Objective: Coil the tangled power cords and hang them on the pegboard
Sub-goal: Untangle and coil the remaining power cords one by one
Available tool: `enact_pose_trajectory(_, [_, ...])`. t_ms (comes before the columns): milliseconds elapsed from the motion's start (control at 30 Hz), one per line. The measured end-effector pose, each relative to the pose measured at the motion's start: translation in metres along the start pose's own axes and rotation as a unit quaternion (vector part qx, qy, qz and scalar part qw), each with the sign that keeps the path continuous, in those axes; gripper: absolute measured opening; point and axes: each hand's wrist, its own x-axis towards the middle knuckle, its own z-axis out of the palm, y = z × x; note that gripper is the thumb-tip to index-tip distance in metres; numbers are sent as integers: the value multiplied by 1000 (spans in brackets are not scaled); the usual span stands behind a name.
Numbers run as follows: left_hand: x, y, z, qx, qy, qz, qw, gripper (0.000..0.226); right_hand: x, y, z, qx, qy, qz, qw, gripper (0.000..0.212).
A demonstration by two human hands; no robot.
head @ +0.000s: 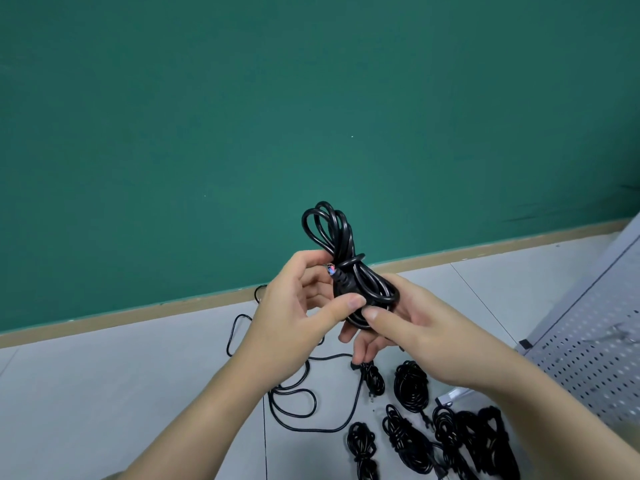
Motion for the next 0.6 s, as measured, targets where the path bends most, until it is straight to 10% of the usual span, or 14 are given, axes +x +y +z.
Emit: enact_pose_trajectory(600, [6, -14, -11, -38, -22, -40, 998, 41, 22, 10, 16, -46, 29, 38, 998, 13])
